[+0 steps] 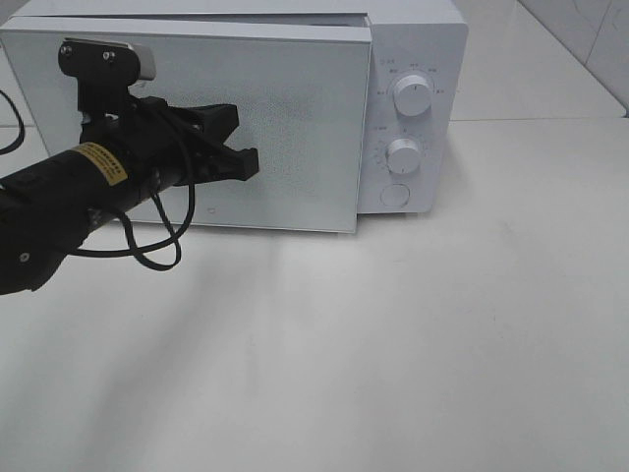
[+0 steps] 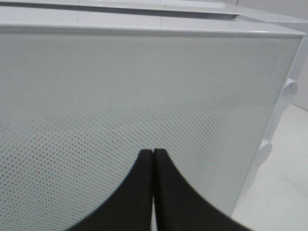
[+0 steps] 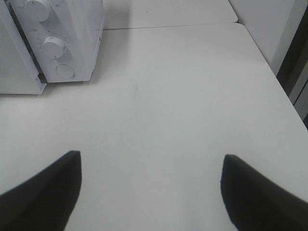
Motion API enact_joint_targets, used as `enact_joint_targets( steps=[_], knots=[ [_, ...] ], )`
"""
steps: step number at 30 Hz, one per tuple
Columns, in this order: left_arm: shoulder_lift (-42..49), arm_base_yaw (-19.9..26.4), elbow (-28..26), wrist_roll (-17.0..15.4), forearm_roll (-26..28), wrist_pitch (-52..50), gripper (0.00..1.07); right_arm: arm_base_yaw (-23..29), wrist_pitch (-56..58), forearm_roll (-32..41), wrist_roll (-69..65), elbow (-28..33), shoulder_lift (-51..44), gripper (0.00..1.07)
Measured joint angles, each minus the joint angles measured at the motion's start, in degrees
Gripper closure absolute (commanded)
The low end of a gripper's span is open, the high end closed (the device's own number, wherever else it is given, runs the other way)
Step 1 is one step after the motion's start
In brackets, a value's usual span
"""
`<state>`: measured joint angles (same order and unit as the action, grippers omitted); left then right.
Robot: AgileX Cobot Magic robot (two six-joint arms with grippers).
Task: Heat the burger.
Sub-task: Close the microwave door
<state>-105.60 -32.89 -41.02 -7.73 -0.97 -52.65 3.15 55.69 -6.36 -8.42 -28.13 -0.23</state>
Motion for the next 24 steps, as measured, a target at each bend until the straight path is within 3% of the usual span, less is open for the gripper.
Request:
enact_joint_targets(
  steps=[11, 24],
  knots=[
    [-4.18, 0.0, -7.56, 0.0, 0.97, 2.18, 1.07, 0.0, 0.0, 0.0, 0.0, 0.0, 0.0, 0.31],
    [-8.82, -1.26, -14.21, 0.0, -2.64, 5.67, 1.07, 0.0, 0.0, 0.0, 0.0, 0.0, 0.0, 0.31]
  ],
)
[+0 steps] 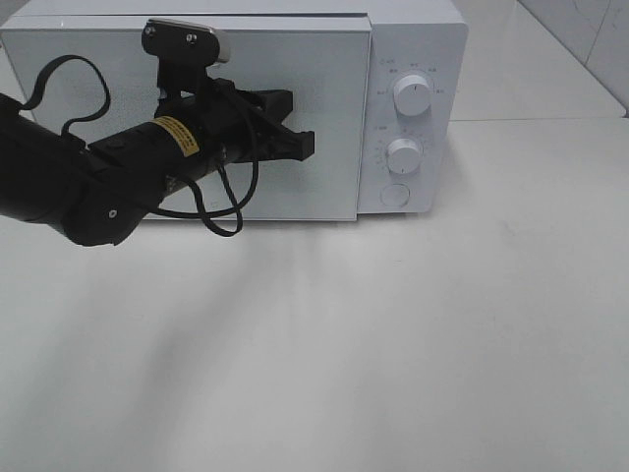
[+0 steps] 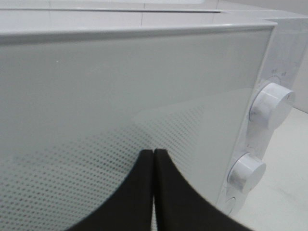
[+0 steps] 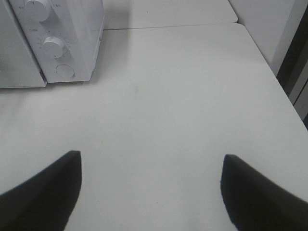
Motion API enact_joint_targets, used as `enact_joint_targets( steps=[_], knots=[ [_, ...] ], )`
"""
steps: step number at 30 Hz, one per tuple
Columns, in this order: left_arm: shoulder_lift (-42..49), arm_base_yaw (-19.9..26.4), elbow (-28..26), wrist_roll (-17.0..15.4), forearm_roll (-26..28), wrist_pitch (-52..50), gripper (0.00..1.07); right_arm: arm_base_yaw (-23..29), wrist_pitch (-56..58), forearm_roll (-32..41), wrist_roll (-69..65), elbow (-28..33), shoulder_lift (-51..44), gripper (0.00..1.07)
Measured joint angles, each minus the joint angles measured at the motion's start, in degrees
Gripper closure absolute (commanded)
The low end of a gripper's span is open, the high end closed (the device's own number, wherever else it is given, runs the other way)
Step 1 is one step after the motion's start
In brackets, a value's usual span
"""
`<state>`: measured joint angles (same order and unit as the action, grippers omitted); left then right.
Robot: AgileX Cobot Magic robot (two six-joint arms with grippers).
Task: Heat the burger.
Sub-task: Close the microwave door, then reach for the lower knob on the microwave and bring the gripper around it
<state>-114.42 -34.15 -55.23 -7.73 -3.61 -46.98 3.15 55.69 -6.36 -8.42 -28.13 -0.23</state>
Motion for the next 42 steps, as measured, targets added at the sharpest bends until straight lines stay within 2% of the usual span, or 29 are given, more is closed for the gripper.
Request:
enact_joint_targets(
  steps=[10, 16, 22, 29, 31, 34, 36, 37, 38, 39, 40, 41, 42],
  knots=[
    [-2.35, 0.34, -3.27, -0.06, 0.06, 0.34, 1.07, 0.0, 0.0, 0.0, 0.0, 0.0, 0.0, 0.31],
    [-3.15, 0.34, -6.25, -0.52, -3.78, 1.2, 1.07, 0.0, 0.0, 0.0, 0.0, 0.0, 0.0, 0.31],
    [-3.09, -0.11, -6.82, -0.97, -4.7, 1.78, 1.07, 0.0, 0.0, 0.0, 0.0, 0.0, 0.0, 0.31],
    [-0.34, -1.03, -4.98, -1.09, -0.86, 3.38, 1.07, 0.0, 0.0, 0.0, 0.0, 0.0, 0.0, 0.31],
    [2.46, -1.32, -1.15, -1.26, 1.43, 3.84, 1.07, 0.0, 0.0, 0.0, 0.0, 0.0, 0.0, 0.31],
    [3.27, -1.49, -0.11, -1.32, 1.49, 4.98, 1.03, 0.0, 0.0, 0.0, 0.0, 0.0, 0.0, 0.31],
    [5.67, -2.12, 1.72, -1.32, 1.43, 11.92, 0.8, 0.0, 0.0, 0.0, 0.0, 0.0, 0.0, 0.31],
    [5.67, -2.12, 1.72, -1.32, 1.43, 11.92, 0.8, 0.0, 0.0, 0.0, 0.0, 0.0, 0.0, 0.31],
    [7.39, -2.29, 2.18, -1.32, 1.26, 18.96, 0.5, 0.0, 0.0, 0.0, 0.0, 0.0, 0.0, 0.31],
    [9.28, -2.41, 2.18, -1.32, 1.26, 27.5, 0.35, 0.0, 0.0, 0.0, 0.0, 0.0, 0.0, 0.31],
    [9.28, -2.41, 2.18, -1.32, 1.26, 27.5, 0.35, 0.0, 0.0, 0.0, 0.0, 0.0, 0.0, 0.31],
    [10.14, -2.41, 2.18, -1.32, 1.26, 31.8, 0.13, 0.0, 0.0, 0.0, 0.0, 0.0, 0.0, 0.31],
    [10.14, -2.41, 2.18, -1.32, 1.26, 31.8, 0.13, 0.0, 0.0, 0.0, 0.0, 0.0, 0.0, 0.31]
  ],
)
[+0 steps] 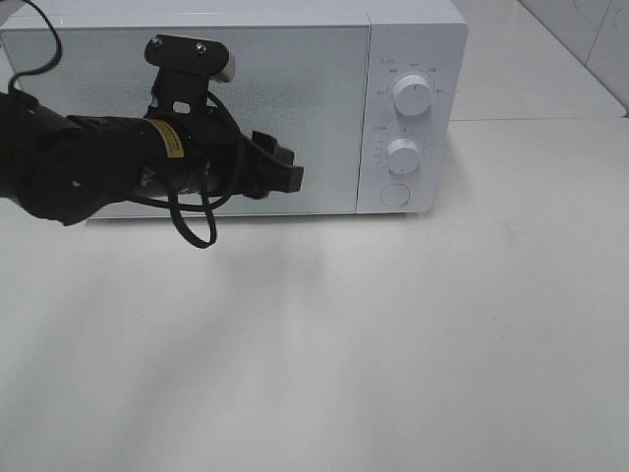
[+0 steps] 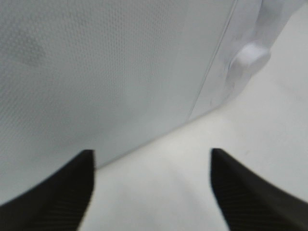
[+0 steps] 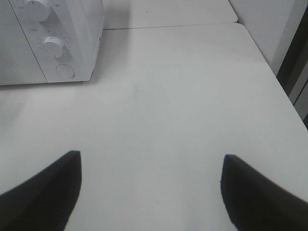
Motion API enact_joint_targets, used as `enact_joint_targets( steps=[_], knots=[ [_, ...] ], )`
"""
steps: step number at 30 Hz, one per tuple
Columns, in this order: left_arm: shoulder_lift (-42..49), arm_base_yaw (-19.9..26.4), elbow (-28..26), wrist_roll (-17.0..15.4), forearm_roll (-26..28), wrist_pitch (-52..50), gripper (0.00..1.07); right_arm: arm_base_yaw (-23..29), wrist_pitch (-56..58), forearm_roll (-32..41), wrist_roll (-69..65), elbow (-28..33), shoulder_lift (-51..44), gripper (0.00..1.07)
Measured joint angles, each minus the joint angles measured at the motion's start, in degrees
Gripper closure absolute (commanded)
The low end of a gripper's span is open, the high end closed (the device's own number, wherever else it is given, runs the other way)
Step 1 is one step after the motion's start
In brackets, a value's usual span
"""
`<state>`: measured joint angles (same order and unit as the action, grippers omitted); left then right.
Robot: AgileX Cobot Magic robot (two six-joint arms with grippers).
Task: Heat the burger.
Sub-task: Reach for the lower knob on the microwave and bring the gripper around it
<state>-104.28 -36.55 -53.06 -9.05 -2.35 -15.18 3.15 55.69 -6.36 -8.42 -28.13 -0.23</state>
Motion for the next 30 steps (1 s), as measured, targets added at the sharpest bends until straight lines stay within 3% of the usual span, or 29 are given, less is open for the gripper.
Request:
enact_joint_targets(
  steps=[1, 3, 5, 6, 8, 11, 16, 21, 25, 30],
  knots=[
    [1.55, 0.0, 0.0, 0.0, 0.0, 7.91, 0.05, 0.0, 0.0, 0.0, 0.0, 0.0, 0.0, 0.31],
    [2.46, 0.0, 0.0, 0.0, 0.0, 12.26, 0.05, 0.0, 0.0, 0.0, 0.0, 0.0, 0.0, 0.31],
    [4.64, 0.0, 0.0, 0.0, 0.0, 23.55, 0.06, 0.0, 0.0, 0.0, 0.0, 0.0, 0.0, 0.31],
    [4.64, 0.0, 0.0, 0.0, 0.0, 23.55, 0.06, 0.0, 0.0, 0.0, 0.0, 0.0, 0.0, 0.31],
    [7.39, 0.0, 0.0, 0.0, 0.0, 34.61, 0.06, 0.0, 0.0, 0.0, 0.0, 0.0, 0.0, 0.31],
    [8.08, 0.0, 0.0, 0.0, 0.0, 36.55, 0.06, 0.0, 0.0, 0.0, 0.0, 0.0, 0.0, 0.31],
    [15.36, 0.0, 0.0, 0.0, 0.0, 53.11, 0.06, 0.0, 0.0, 0.0, 0.0, 0.0, 0.0, 0.31],
    [19.71, 0.34, 0.0, 0.0, 0.4, 58.5, 0.06, 0.0, 0.0, 0.0, 0.0, 0.0, 0.0, 0.31],
    [23.15, 2.18, 0.0, 0.0, 1.66, 61.82, 0.06, 0.0, 0.0, 0.0, 0.0, 0.0, 0.0, 0.31],
    [29.11, 12.26, 0.0, 0.17, 2.35, 68.12, 0.06, 0.0, 0.0, 0.0, 0.0, 0.0, 0.0, 0.31]
  ],
)
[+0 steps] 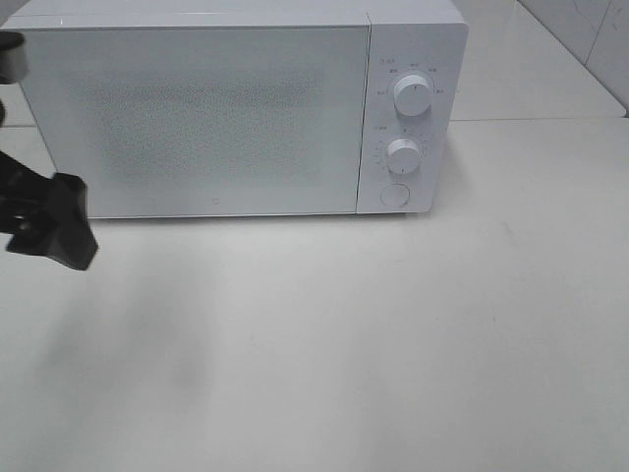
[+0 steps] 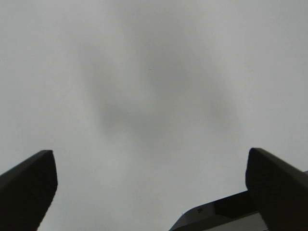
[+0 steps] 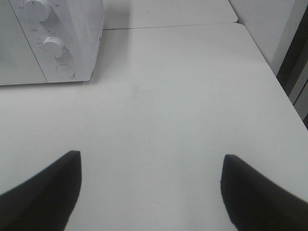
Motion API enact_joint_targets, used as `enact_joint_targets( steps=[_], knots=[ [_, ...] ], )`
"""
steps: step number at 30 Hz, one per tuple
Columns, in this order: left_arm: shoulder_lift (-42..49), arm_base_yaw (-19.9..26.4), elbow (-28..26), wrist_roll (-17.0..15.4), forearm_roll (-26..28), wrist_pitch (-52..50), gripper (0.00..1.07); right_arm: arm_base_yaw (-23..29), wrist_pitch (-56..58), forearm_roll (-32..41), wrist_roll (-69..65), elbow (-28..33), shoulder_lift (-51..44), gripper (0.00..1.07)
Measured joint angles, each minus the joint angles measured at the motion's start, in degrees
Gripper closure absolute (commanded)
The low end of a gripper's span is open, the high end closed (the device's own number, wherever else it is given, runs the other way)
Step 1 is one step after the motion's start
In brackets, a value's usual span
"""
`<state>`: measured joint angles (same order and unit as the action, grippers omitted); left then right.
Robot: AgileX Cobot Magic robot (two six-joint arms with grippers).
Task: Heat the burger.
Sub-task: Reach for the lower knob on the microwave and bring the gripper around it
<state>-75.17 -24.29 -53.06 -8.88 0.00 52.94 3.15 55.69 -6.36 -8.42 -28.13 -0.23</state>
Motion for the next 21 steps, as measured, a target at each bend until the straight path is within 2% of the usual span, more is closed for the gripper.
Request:
enact_joint_targets(
  steps=[1, 3, 4, 6, 9, 11, 16, 21],
  knots=[
    [0.0, 0.0, 0.0, 0.0, 0.0, 0.0, 0.06, 0.0, 0.0, 0.0, 0.0, 0.0, 0.0, 0.31],
    [1.95, 4.93, 0.0, 0.97, 0.0, 2.41, 0.06, 0.0, 0.0, 0.0, 0.0, 0.0, 0.0, 0.31],
    [1.95, 4.93, 0.0, 0.97, 0.0, 2.41, 0.06, 0.0, 0.0, 0.0, 0.0, 0.0, 0.0, 0.31],
    [3.61, 9.57, 0.0, 2.41, 0.0, 4.87, 0.06, 0.0, 0.0, 0.0, 0.0, 0.0, 0.0, 0.31],
    [4.47, 11.69, 0.0, 3.55, 0.0, 6.65, 0.06, 0.0, 0.0, 0.0, 0.0, 0.0, 0.0, 0.31],
    [5.67, 13.81, 0.0, 5.5, 0.0, 9.11, 0.06, 0.0, 0.0, 0.0, 0.0, 0.0, 0.0, 0.31],
    [7.28, 14.32, 0.69, 6.53, 0.0, 10.66, 0.06, 0.0, 0.0, 0.0, 0.0, 0.0, 0.0, 0.31],
    [10.37, 14.38, 5.67, 6.7, 0.69, 10.43, 0.06, 0.0, 0.0, 0.0, 0.0, 0.0, 0.0, 0.31]
  ],
)
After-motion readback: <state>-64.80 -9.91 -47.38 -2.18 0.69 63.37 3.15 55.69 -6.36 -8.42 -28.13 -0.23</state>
